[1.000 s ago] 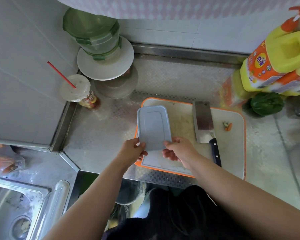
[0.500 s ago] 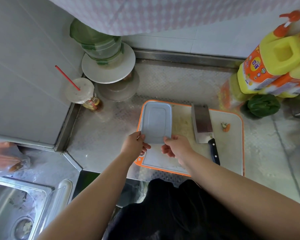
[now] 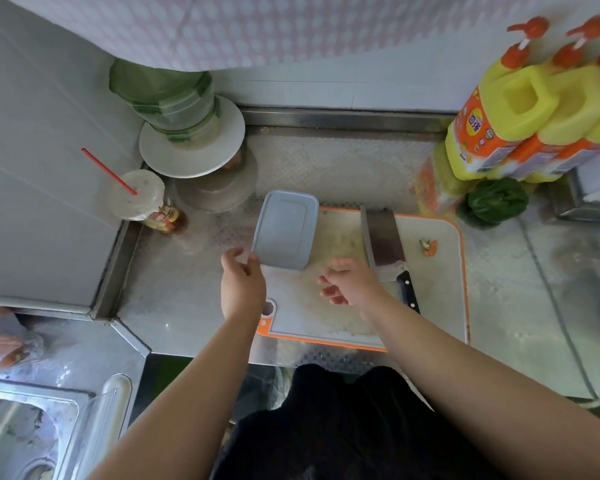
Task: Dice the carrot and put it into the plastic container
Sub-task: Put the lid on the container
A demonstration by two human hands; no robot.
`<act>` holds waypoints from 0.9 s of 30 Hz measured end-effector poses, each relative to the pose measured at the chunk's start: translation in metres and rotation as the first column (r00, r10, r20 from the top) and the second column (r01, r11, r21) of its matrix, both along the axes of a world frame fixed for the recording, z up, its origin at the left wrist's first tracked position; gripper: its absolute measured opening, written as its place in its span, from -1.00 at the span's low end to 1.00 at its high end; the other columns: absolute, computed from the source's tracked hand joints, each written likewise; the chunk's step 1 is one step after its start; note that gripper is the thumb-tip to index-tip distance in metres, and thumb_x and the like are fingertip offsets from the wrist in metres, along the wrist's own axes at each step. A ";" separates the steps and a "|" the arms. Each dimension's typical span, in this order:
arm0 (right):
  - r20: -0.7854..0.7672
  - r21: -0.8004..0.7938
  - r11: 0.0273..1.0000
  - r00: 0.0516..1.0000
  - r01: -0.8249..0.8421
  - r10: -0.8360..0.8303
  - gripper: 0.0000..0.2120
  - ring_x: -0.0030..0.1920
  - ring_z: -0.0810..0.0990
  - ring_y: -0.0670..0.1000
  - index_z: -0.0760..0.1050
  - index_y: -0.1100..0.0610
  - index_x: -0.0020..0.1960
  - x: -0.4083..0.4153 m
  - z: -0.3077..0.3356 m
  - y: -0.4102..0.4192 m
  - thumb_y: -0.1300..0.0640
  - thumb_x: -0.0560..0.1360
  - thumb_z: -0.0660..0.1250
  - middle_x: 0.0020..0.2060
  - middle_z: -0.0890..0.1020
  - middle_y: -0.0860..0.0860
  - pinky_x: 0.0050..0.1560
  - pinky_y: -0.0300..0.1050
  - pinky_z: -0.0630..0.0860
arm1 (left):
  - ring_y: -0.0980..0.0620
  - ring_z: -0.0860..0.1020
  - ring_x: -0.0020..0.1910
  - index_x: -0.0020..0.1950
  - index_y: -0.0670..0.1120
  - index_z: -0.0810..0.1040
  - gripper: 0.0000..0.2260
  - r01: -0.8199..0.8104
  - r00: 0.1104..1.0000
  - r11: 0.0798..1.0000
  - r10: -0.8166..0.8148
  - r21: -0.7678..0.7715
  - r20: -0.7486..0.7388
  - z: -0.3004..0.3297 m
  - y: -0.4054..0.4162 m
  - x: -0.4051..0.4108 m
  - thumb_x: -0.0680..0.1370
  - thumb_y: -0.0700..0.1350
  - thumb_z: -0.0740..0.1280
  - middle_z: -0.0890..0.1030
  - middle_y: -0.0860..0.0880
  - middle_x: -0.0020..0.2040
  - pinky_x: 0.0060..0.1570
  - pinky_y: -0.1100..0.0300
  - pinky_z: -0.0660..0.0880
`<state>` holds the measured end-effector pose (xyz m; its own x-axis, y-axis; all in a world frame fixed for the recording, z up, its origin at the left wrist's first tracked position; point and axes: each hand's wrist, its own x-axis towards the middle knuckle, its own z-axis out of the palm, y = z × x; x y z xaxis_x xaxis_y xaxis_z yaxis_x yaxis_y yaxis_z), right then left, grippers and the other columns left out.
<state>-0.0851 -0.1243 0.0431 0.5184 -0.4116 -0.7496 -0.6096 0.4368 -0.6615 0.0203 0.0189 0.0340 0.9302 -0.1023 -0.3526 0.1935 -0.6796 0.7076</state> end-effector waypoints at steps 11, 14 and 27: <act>-0.297 -0.805 0.549 0.954 -0.223 -0.047 -0.63 0.25 0.39 0.20 0.44 0.09 0.31 -0.096 -0.043 -0.123 0.16 0.51 0.33 0.23 0.38 0.18 0.23 -0.02 0.36 | 0.14 0.51 -0.24 0.15 0.06 0.50 -0.85 0.501 0.862 0.848 -0.471 -0.175 0.187 0.007 -0.080 -0.081 0.62 -0.11 0.21 0.53 0.08 -0.26 -0.25 0.19 0.43; -0.389 -0.749 0.537 0.914 -0.388 0.118 -0.51 0.35 0.29 0.19 0.36 0.04 0.41 -0.083 -0.047 -0.153 0.09 0.50 0.38 0.34 0.29 0.16 0.34 0.01 0.26 | 0.05 0.54 -0.20 0.10 0.11 0.49 -0.86 0.479 0.877 0.854 -0.475 -0.200 0.074 0.003 -0.094 -0.093 0.63 -0.10 0.20 0.57 0.04 -0.21 -0.22 0.11 0.49; -0.517 -0.691 0.416 0.806 -0.591 0.287 -0.78 -0.15 0.45 0.15 0.37 0.09 -0.30 -0.091 -0.052 -0.179 0.24 0.49 0.29 -0.19 0.46 0.14 -0.21 -0.10 0.32 | 0.01 0.59 -0.17 0.02 0.00 0.54 -0.86 0.186 0.938 0.948 -0.250 -0.257 -0.241 -0.008 -0.120 -0.112 0.64 -0.15 0.19 0.63 0.02 -0.18 -0.11 0.11 0.57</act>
